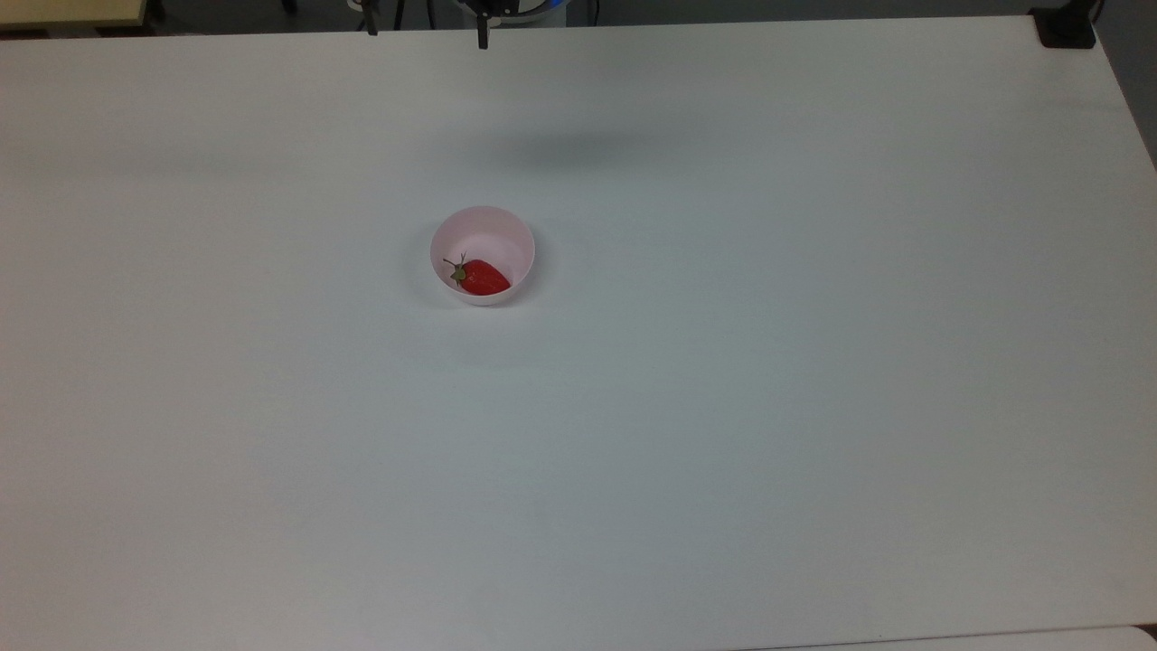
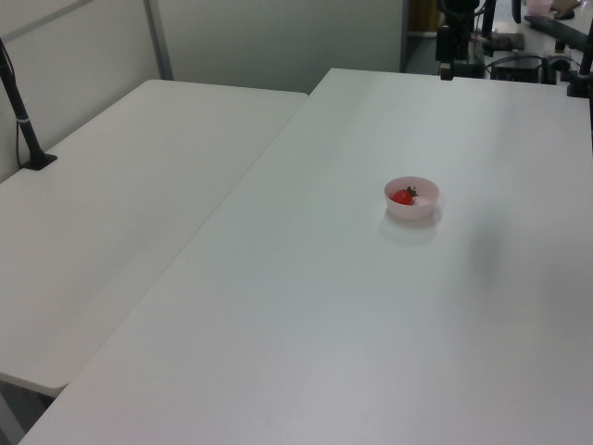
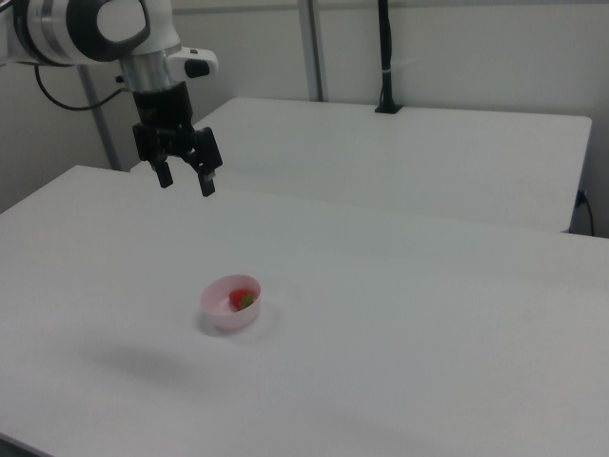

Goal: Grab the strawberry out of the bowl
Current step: 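Move the open gripper forward toward the pink bowl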

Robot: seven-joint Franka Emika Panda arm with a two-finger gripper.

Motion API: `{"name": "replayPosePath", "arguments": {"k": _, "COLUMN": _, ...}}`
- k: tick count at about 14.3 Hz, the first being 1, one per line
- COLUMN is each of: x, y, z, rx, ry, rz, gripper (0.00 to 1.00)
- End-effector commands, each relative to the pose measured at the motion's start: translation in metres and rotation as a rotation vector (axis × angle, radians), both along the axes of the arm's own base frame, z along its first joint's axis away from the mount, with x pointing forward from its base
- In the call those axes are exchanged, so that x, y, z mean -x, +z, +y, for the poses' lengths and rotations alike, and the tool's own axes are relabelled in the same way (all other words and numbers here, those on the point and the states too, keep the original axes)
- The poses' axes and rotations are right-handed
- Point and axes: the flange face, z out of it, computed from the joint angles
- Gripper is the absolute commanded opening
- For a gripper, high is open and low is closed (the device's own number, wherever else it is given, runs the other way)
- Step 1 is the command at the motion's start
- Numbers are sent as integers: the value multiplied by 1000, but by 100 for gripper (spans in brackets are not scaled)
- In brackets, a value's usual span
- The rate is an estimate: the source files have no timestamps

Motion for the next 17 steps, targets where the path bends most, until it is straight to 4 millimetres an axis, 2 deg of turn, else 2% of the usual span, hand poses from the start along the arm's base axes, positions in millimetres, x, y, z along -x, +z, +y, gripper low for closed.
{"name": "replayPosePath", "arguments": {"k": 1, "x": 4, "y": 0, "z": -2, "rx": -12, "ry": -1, "rz": -4, "gripper": 100}}
{"name": "replayPosePath", "arguments": {"k": 6, "x": -3, "y": -6, "z": -4, "rx": -12, "ry": -1, "rz": -37, "gripper": 100}}
{"name": "replayPosePath", "arguments": {"k": 9, "x": -3, "y": -4, "z": -17, "rx": -12, "ry": -20, "rz": -40, "gripper": 100}}
{"name": "replayPosePath", "arguments": {"k": 11, "x": -5, "y": -10, "z": -15, "rx": -13, "ry": 57, "rz": -25, "gripper": 100}}
{"name": "replayPosePath", "arguments": {"k": 14, "x": -16, "y": -30, "z": -11, "rx": -21, "ry": 187, "rz": 15, "gripper": 100}}
{"name": "replayPosePath", "arguments": {"k": 17, "x": -35, "y": -59, "z": -2, "rx": -29, "ry": 237, "rz": 30, "gripper": 100}}
